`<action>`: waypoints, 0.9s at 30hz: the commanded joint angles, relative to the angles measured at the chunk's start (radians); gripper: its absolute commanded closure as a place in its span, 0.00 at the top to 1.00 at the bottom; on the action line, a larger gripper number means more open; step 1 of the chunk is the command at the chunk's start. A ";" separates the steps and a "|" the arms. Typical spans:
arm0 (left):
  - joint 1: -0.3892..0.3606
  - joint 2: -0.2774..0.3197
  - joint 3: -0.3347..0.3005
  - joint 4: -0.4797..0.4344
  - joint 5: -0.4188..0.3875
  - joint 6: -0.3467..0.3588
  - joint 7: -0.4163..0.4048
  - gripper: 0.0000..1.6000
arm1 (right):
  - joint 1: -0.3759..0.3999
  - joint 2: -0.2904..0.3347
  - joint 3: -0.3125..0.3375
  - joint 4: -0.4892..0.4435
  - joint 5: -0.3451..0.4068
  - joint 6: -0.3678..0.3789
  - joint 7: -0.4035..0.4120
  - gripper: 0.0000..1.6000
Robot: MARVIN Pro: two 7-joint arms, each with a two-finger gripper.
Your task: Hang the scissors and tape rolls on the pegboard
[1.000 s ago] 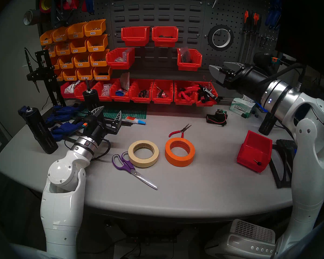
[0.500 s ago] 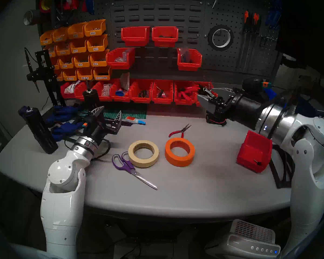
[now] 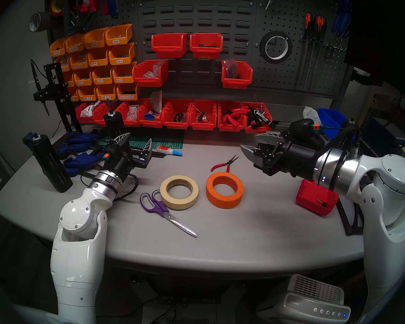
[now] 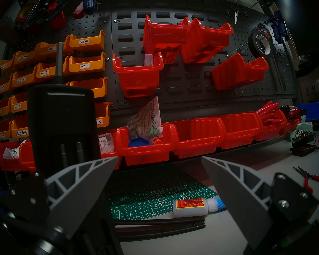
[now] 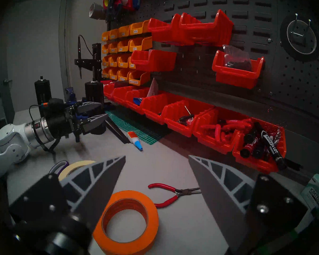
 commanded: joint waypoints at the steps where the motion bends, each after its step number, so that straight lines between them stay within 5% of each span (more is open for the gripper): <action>1: 0.000 0.000 0.000 0.000 0.000 -0.007 0.000 1.00 | 0.002 0.027 -0.025 -0.010 -0.015 -0.004 0.005 0.79; 27: 0.000 0.000 0.000 0.000 0.000 -0.008 0.000 1.00 | -0.042 0.049 -0.102 0.039 -0.128 -0.031 0.011 0.77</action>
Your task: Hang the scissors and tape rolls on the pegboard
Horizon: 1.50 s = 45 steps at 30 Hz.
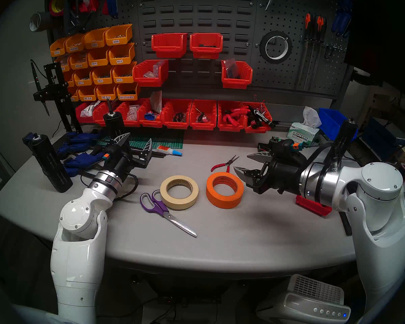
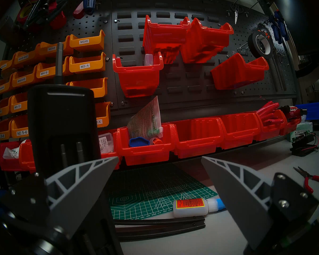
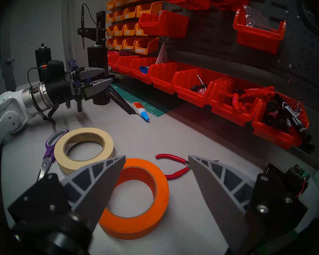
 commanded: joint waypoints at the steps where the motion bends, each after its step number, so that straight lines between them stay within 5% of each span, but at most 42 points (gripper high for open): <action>1: 0.000 0.000 0.000 0.000 0.000 -0.008 0.000 1.00 | -0.004 0.010 -0.013 0.007 -0.014 -0.018 0.004 0.78; 16: 0.000 0.000 0.000 0.000 0.000 -0.008 0.000 1.00 | -0.015 0.018 -0.063 0.034 -0.052 -0.027 0.011 0.77; 45: 0.000 0.000 0.000 0.000 0.000 -0.007 0.000 1.00 | 0.095 0.065 -0.198 0.095 -0.099 0.007 -0.021 0.74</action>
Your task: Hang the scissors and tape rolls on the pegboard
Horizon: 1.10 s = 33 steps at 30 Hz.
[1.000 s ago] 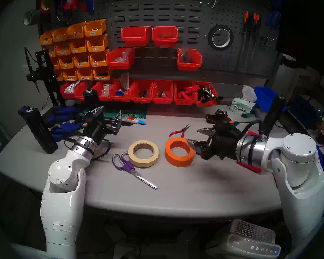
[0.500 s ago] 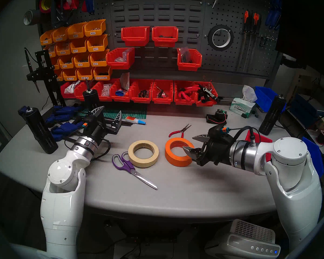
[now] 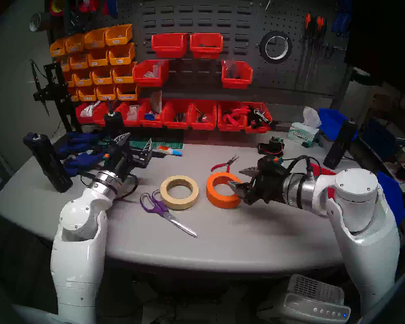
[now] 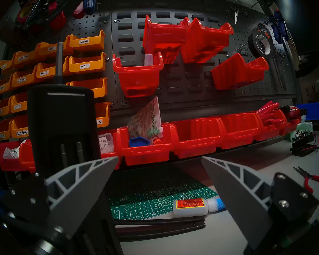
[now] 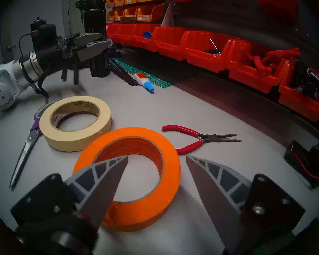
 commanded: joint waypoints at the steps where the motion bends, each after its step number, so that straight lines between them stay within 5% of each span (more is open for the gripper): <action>1: 0.000 0.000 0.000 0.000 0.000 -0.007 0.000 1.00 | 0.046 0.021 -0.021 0.002 -0.011 -0.001 -0.006 0.74; 33: 0.000 0.000 0.000 0.000 0.000 -0.007 0.000 1.00 | 0.173 0.071 -0.158 0.073 -0.060 0.045 -0.026 0.67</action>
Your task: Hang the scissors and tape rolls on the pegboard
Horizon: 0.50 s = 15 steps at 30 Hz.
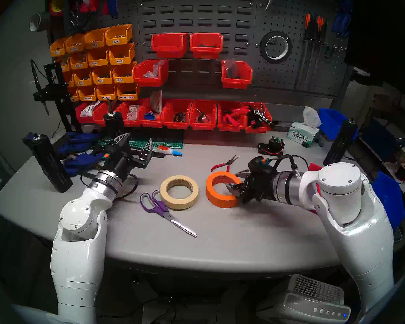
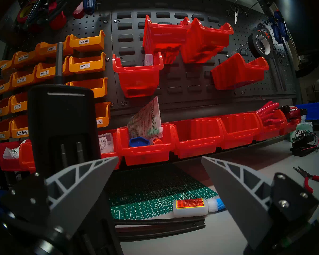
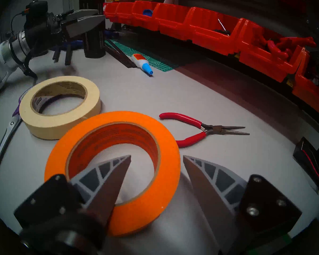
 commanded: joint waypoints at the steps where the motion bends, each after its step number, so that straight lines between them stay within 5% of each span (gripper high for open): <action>1: 0.000 0.000 0.000 0.000 0.000 -0.007 0.000 1.00 | 0.052 0.020 -0.016 0.007 -0.007 0.009 0.002 0.65; 9: 0.000 0.000 0.000 0.000 0.000 -0.007 0.000 1.00 | 0.064 0.030 -0.019 0.004 -0.006 0.020 0.007 0.20; 10: 0.000 0.000 0.000 0.000 0.000 -0.007 0.000 1.00 | 0.065 0.031 -0.019 0.004 -0.005 0.021 0.008 0.04; 15: 0.000 0.000 0.000 0.000 0.000 -0.007 0.000 1.00 | 0.064 0.035 -0.014 0.001 -0.005 0.019 0.012 0.00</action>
